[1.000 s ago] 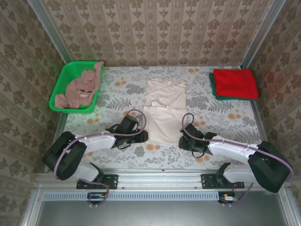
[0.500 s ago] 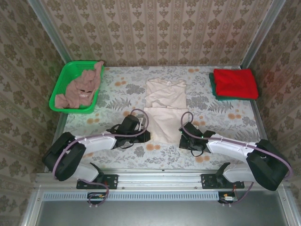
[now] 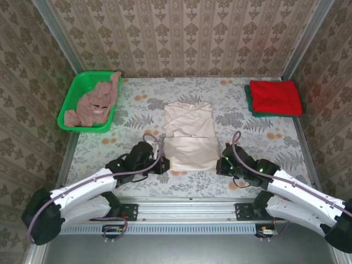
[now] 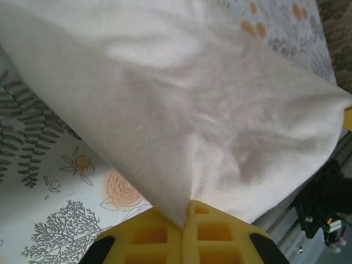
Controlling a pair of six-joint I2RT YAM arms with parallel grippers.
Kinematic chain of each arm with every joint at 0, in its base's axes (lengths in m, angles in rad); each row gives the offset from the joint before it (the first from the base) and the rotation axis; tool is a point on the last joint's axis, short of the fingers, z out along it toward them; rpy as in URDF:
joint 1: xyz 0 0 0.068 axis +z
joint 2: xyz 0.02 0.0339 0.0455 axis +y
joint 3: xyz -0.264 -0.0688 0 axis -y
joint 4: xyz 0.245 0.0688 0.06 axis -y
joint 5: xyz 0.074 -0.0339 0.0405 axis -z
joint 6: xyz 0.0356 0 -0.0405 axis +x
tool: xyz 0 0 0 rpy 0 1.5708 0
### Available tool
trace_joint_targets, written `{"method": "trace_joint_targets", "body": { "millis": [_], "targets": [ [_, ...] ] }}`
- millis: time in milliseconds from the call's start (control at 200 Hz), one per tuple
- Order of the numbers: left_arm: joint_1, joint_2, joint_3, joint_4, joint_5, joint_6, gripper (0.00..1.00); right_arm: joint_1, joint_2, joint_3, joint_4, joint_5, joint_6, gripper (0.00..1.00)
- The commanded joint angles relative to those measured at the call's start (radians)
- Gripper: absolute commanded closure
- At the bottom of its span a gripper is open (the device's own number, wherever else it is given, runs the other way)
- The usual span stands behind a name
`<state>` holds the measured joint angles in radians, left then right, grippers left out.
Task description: Fold and stack the t-shirts
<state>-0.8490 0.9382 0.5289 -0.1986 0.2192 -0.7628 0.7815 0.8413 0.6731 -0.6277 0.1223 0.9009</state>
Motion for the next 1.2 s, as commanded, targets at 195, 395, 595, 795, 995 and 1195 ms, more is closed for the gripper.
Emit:
{"method": "trace_joint_targets", "body": {
  "millis": [195,395,595,795,995,1195],
  "targets": [
    [0.225,0.245,0.338,-0.083,0.110,0.158,1.00,-0.194,0.290,0.359,0.024,-0.023,-0.210,1.00],
    [0.350,0.489,0.533,-0.040,0.243,0.206,1.00,-0.324,0.519,0.553,0.061,-0.092,-0.284,1.00],
    [0.464,0.782,0.714,-0.032,0.382,0.227,0.93,-0.429,0.789,0.708,0.084,-0.208,-0.307,1.00],
    [0.522,1.024,0.917,-0.078,0.463,0.239,0.94,-0.483,1.005,0.859,0.078,-0.257,-0.323,1.00],
    [0.551,1.192,1.108,-0.152,0.486,0.259,0.85,-0.507,1.139,0.964,0.087,-0.269,-0.336,1.00],
    [0.565,1.276,1.204,-0.191,0.482,0.287,0.61,-0.538,1.254,1.077,0.077,-0.279,-0.342,0.84]
  ]
}}
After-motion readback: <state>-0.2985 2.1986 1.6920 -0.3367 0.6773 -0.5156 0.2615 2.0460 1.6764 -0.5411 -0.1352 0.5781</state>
